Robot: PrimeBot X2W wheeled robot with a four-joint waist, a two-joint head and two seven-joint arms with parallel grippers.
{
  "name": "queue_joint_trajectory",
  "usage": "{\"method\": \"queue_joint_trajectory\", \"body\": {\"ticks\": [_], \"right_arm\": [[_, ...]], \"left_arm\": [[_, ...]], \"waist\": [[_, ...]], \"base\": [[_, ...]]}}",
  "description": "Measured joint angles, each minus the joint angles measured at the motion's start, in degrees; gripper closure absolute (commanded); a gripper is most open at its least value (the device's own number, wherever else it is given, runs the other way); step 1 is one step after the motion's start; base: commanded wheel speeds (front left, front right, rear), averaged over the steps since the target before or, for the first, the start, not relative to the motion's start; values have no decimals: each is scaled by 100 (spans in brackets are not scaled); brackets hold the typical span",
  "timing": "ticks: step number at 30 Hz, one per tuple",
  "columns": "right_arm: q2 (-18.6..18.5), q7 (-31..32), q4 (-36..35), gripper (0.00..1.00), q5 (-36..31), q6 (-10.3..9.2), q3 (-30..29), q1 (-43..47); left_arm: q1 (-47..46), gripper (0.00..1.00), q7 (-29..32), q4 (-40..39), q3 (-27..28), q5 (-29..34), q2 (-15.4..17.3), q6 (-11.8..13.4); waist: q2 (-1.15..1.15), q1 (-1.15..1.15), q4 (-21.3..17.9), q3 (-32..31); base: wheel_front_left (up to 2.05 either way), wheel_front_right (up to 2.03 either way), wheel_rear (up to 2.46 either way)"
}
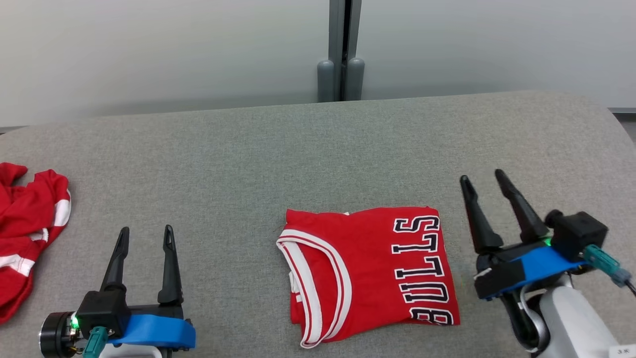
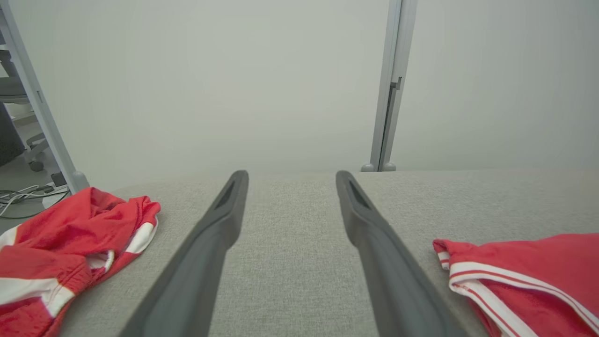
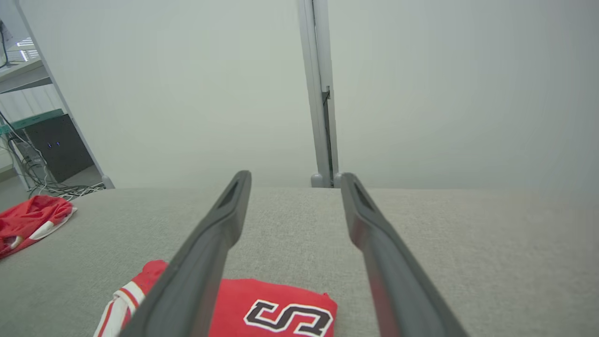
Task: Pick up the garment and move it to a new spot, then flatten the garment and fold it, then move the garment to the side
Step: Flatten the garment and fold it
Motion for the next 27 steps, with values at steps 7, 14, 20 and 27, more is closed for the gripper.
{"method": "queue_joint_trajectory", "body": {"ticks": [7, 14, 20, 27], "right_arm": [[142, -4, -627, 0, -443, 0, -1021, 768], [437, -4, -882, 0, -684, 0, -1392, 1446], [559, -4, -1011, 0, -762, 0, -1491, 1740], [638, -4, -1069, 0, -934, 0, -1432, 1895]], "left_arm": [[-3, 0, 0, 1, -90, 56, 0, -9], [31, 0, 0, -15, -211, 112, 0, -5], [190, 0, 0, 22, -200, 127, 3, 32], [354, 0, 0, 97, -194, 126, 20, 60]], "waist": [[0, 0, -112, -108], [0, -1, -111, -291], [0, -1, -45, -451], [0, -1, 47, -551]], "base": [[0, 0, 0], [0, 0, 0], [0, 0, 0], [0, 0, 0]]}}
